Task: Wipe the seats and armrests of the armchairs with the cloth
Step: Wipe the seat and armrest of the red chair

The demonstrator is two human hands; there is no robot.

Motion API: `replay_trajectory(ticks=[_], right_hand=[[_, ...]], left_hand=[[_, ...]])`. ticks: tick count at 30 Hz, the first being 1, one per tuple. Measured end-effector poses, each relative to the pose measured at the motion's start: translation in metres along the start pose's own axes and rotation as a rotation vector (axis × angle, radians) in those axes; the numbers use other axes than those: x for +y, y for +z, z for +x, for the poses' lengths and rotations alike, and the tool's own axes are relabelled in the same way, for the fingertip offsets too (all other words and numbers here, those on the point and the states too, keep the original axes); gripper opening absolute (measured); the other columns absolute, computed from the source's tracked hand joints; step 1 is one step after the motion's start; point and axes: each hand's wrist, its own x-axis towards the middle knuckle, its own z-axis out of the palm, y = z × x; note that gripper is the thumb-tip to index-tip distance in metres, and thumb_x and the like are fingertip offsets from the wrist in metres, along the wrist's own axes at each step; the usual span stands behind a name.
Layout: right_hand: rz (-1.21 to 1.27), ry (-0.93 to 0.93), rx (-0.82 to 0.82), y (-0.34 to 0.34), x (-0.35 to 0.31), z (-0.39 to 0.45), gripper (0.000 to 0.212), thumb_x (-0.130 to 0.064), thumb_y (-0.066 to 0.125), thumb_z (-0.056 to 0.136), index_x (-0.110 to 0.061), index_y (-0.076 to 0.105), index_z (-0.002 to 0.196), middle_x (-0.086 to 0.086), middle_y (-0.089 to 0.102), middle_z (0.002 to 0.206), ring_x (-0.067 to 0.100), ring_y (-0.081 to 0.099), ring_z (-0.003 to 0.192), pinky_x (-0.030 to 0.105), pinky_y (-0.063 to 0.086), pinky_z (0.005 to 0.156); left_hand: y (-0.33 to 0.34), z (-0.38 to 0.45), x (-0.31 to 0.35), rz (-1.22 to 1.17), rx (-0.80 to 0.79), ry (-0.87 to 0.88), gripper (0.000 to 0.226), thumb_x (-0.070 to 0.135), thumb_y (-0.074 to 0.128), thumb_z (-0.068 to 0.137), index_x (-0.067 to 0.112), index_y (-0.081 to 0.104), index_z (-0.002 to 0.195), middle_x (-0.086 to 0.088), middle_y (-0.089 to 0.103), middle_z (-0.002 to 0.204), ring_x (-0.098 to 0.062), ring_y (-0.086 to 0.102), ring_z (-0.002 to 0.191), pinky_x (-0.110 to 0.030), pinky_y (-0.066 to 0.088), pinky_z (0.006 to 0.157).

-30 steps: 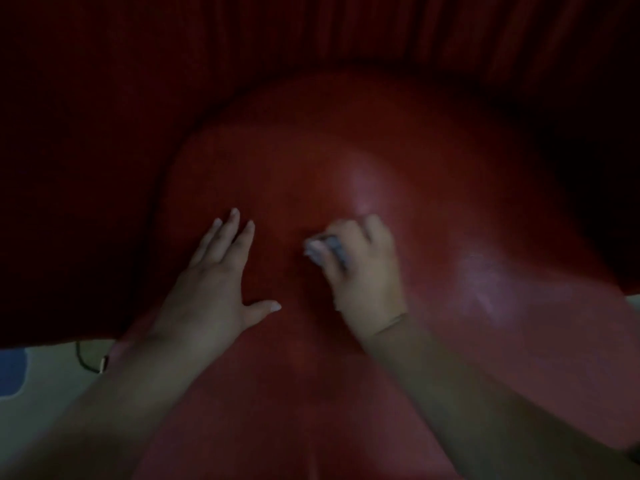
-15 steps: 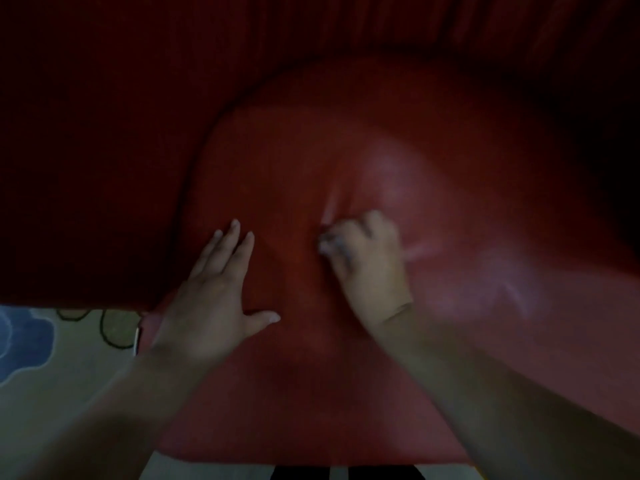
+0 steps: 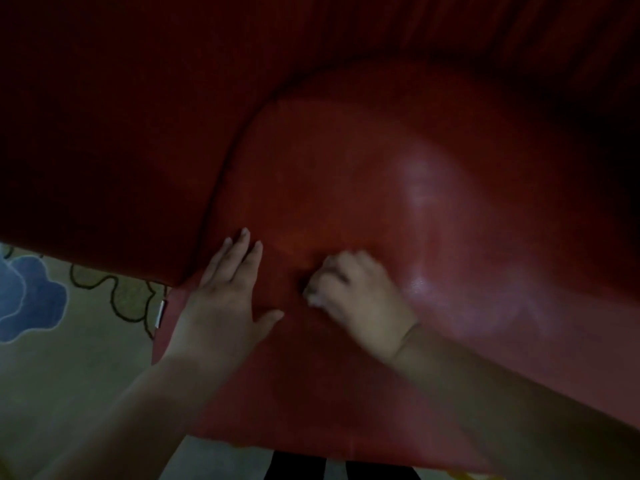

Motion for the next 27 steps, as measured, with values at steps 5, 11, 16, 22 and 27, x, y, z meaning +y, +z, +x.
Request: replay_trajectory(ticks=[5,11,16,22,27], right_hand=[[-0.036,0.583,0.439,-0.03,0.071,0.034,0.019,-0.025,0.061,0.09,-0.008,0.068,0.095,0.018,0.054,0.094,0.038,0.054,0.085,0.048,0.046,0.072],[-0.011,0.19,0.189,-0.02,0.042,0.011,0.018,-0.026,0.067,0.086,-0.01,0.07,0.094,0.014,0.058,0.09,0.033,0.054,0.077,0.038,0.047,0.065],[-0.077,0.7,0.454,-0.056,0.127,-0.027,0.016,-0.02,0.065,0.087,-0.006,0.069,0.094,0.021,0.056,0.093,0.039,0.055,0.084,0.049,0.047,0.074],[-0.021,0.505,0.337,-0.038,0.091,-0.063,0.019,-0.029,0.061,0.09,-0.014,0.069,0.096,0.01,0.058,0.093,0.03,0.054,0.081,0.038,0.048,0.071],[-0.126,0.746,0.522,-0.09,0.182,-0.07,0.023,-0.029,0.064,0.089,-0.008,0.069,0.097,0.017,0.058,0.098,0.037,0.054,0.089,0.048,0.049,0.074]], left_hand=[[0.005,0.007,0.005,-0.002,-0.006,0.061,0.098,0.038,0.081,0.071,0.015,0.03,0.151,0.002,0.015,0.161,-0.013,0.008,0.147,-0.024,0.011,0.115],[0.005,0.03,0.03,-0.034,-0.047,0.049,0.101,0.047,0.076,0.073,0.026,0.019,0.154,0.009,0.002,0.162,-0.007,-0.004,0.146,-0.019,0.002,0.112],[0.002,0.051,0.063,-0.019,-0.074,0.134,0.101,0.052,0.072,0.075,0.031,0.012,0.154,0.013,-0.005,0.162,0.004,-0.016,0.138,-0.021,0.001,0.111],[0.013,0.075,0.125,0.003,-0.127,0.229,0.106,0.054,0.072,0.075,0.031,0.005,0.154,0.013,-0.012,0.161,-0.006,-0.015,0.145,-0.03,0.01,0.118],[0.026,0.087,0.152,0.081,-0.179,0.308,0.11,0.059,0.071,0.073,0.034,0.0,0.153,0.022,-0.022,0.154,0.002,-0.025,0.138,-0.032,0.013,0.118]])
